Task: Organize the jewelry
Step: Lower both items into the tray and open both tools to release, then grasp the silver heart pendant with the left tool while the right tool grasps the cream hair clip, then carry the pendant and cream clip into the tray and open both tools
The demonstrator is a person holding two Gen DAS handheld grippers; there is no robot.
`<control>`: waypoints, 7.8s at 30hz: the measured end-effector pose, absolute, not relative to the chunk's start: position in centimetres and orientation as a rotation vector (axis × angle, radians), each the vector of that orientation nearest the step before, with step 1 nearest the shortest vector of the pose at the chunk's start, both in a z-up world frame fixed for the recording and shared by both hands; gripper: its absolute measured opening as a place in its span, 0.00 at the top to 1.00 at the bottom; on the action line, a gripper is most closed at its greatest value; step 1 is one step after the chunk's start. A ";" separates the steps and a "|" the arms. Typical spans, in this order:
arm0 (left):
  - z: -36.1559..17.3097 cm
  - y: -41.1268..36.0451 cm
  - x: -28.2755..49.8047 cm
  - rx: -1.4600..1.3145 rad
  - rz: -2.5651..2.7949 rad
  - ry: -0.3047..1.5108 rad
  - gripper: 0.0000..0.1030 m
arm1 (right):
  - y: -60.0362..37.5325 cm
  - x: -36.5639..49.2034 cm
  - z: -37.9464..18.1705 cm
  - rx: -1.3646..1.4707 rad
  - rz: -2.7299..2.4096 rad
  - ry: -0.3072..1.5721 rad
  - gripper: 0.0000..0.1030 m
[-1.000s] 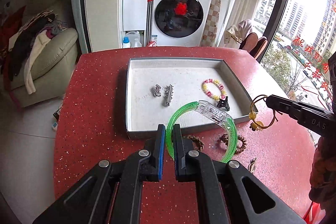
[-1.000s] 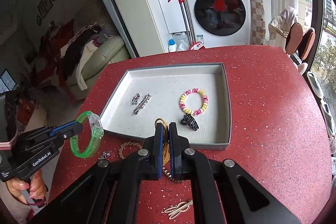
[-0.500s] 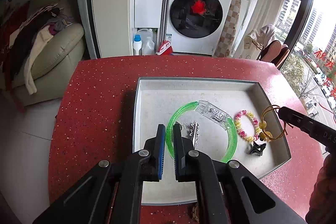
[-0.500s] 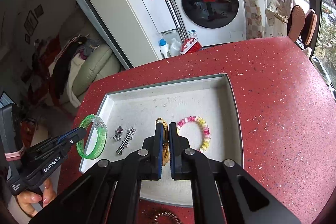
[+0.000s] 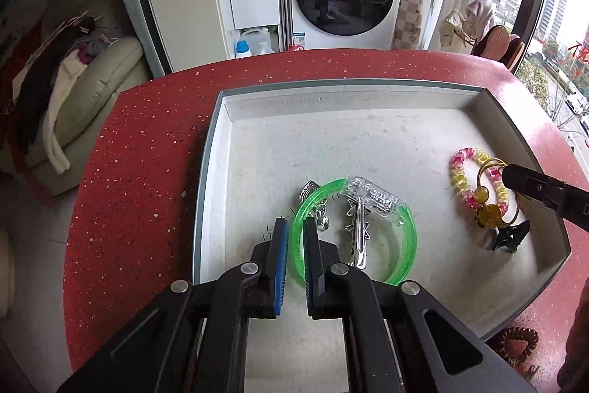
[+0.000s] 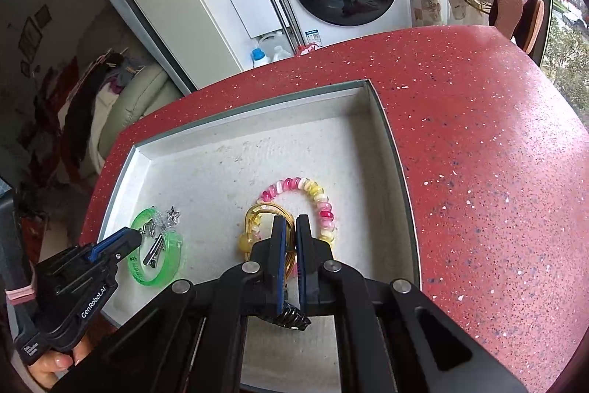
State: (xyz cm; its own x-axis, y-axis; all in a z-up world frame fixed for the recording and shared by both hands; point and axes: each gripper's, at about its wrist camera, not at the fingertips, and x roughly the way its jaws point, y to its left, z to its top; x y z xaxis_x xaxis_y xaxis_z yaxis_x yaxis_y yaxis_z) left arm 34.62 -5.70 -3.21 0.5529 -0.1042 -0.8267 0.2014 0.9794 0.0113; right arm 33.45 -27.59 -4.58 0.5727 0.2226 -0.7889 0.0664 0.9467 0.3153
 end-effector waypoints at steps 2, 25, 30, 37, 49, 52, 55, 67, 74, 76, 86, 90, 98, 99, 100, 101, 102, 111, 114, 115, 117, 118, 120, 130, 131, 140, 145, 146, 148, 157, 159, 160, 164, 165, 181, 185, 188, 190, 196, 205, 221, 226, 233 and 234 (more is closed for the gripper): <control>-3.5 -5.9 34.7 0.128 -0.171 0.976 0.75 | -27.7 33.4 -4.9 0.337 0.094 0.970 0.94; -1.3 -4.9 32.6 0.114 -0.162 0.917 0.74 | -27.2 29.2 -1.3 0.362 0.111 0.873 0.46; -0.3 -4.3 31.2 0.100 -0.176 0.896 0.74 | -26.9 27.5 -0.5 0.371 0.124 0.857 0.42; 1.1 -3.2 29.1 0.067 -0.188 0.871 0.74 | -26.2 24.9 0.1 0.372 0.150 0.851 0.32; 1.5 -0.9 24.9 0.022 -0.177 0.850 0.00 | -25.4 20.3 0.0 0.351 0.152 0.856 0.19; 1.0 -0.8 24.0 0.051 -0.176 0.827 0.00 | -25.4 19.4 -0.2 0.345 0.143 0.855 0.18; 0.2 -0.5 23.3 0.052 -0.171 0.831 0.00 | -25.4 18.4 -0.3 0.330 0.137 0.840 0.16; -3.9 -0.1 21.4 0.057 -0.142 0.905 0.00 | -24.1 15.9 -2.2 0.241 0.144 0.932 0.16; -4.9 0.3 19.7 0.076 -0.154 0.944 0.00 | -24.9 14.2 -4.2 0.261 0.115 0.996 0.16; -5.2 0.4 19.4 0.070 -0.150 0.954 0.00 | -25.1 13.9 -4.8 0.267 0.095 1.016 0.16; -5.2 -0.2 20.1 0.080 -0.144 0.956 0.00 | -25.1 13.3 -5.6 0.266 -0.001 1.041 0.16; -4.8 -0.7 20.4 0.083 -0.157 0.943 0.00 | -24.4 13.8 -5.5 0.267 -0.027 1.034 0.16; -5.0 -1.0 21.5 0.076 -0.153 0.960 0.00 | -23.1 14.7 -5.4 0.244 -0.116 1.010 0.26; -5.1 -1.0 21.7 0.066 -0.151 0.965 0.00 | -23.0 14.8 -5.6 0.242 -0.127 1.016 0.27; -5.3 -1.0 21.9 0.061 -0.149 0.969 0.00 | -22.8 14.8 -5.7 0.224 -0.142 1.006 0.29; -5.4 -1.1 21.9 0.062 -0.149 0.972 0.01 | -22.7 14.8 -5.8 0.208 -0.155 1.004 0.32; -5.5 -1.2 22.0 0.069 -0.148 0.974 0.03 | -22.5 14.8 -5.8 0.195 -0.166 1.000 0.33; -5.5 -2.6 21.3 0.103 -0.227 0.974 0.38 | -22.5 14.2 -5.8 0.098 -0.182 0.985 0.59; -5.3 -3.2 21.0 0.122 -0.247 0.964 0.55 | -22.9 14.1 -5.7 0.101 -0.154 0.984 0.85; -5.3 -3.3 21.0 0.125 -0.253 0.961 0.66 | -23.1 14.1 -5.7 0.108 -0.142 0.983 0.91; -5.2 -3.3 20.8 0.130 -0.256 0.959 0.65 | -23.7 14.0 -5.7 0.156 -0.105 0.977 0.91; -5.2 -3.2 20.8 0.119 -0.263 0.962 0.65 | -24.1 13.9 -5.6 0.186 -0.090 0.973 0.91; -5.0 -2.7 20.8 0.080 -0.279 0.968 0.65 | -24.9 13.6 -5.5 0.250 -0.064 0.960 0.91; -3.1 -0.6 20.1 -0.008 -0.304 0.941 0.65 | -26.7 12.6 -4.5 0.389 0.009 0.919 0.91; -2.8 -0.5 20.1 -0.012 -0.305 0.938 0.65 | -26.8 12.6 -4.3 0.397 0.019 0.916 0.91; -0.7 -0.4 20.1 -0.023 -0.328 0.920 0.65 | -27.6 14.2 -2.1 0.473 0.101 0.880 0.91; 1.0 -1.0 21.2 -0.012 -0.336 0.896 0.65 | -28.2 16.1 -0.2 0.480 0.127 0.857 0.91; 1.3 -1.1 21.5 -0.009 -0.336 0.892 0.65 | -28.3 16.5 0.1 0.482 0.131 0.851 0.91; 1.9 -1.3 22.2 -0.004 -0.337 0.884 0.65 | -28.6 17.6 0.8 0.483 0.137 0.840 0.91; 4.6 -2.8 26.9 0.022 -0.333 0.854 0.65 | -29.5 23.3 2.6 0.504 0.155 0.824 0.91; 4.9 -3.4 27.9 0.039 -0.326 0.845 0.65 | -29.6 24.4 2.7 0.512 0.158 0.824 0.91; 5.0 -3.6 28.4 0.044 -0.324 0.843 0.65 | -29.5 25.0 2.7 0.510 0.159 0.826 0.91; 4.8 -4.2 30.6 0.052 -0.307 0.849 0.65 | -29.4 27.0 2.2 0.487 0.150 0.832 0.91; 4.6 -4.2 31.1 0.049 -0.303 0.854 0.65 | -29.4 27.4 2.0 0.485 0.147 0.836 0.91; -2.6 -2.9 31.9 0.085 -0.252 0.989 0.65 | -29.0 30.9 -3.5 0.421 0.084 0.925 0.91; -3.8 -3.3 32.2 0.104 -0.239 1.005 0.65 | -28.8 31.0 -4.3 0.407 0.075 0.939 0.91; -4.3 -3.7 32.1 0.121 -0.234 1.006 0.65 | -28.8 31.1 -4.9 0.406 0.070 0.950 0.91; -4.4 -4.1 32.0 0.146 -0.219 0.993 0.65 | -28.7 31.0 -5.0 0.396 0.070 0.947 0.91; -4.3 -4.7 31.9 0.179 -0.199 0.972 0.65 | -28.5 30.9 -5.0 0.393 0.079 0.954 0.91; -4.2 -4.6 31.3 0.175 -0.179 0.962 0.65 | -28.8 30.3 -4.2 0.426 0.107 0.921 0.61; -3.1 -4.3 31.1 0.155 -0.179 0.933 0.65 | -28.0 26.7 -1.9 0.430 0.133 0.859 0.53; -2.6 -4.3 31.0 0.140 -0.179 0.922 0.65 | -27.6 25.8 -1.7 0.417 0.141 0.860 0.53; -1.5 -3.6 30.1 0.109 -0.183 0.895 0.38 | -27.3 24.1 -1.0 0.418 0.161 0.851 0.47; -1.3 -3.5 30.0 0.096 -0.181 0.897 0.09 | -27.2 23.7 -0.9 0.418 0.165 0.848 0.45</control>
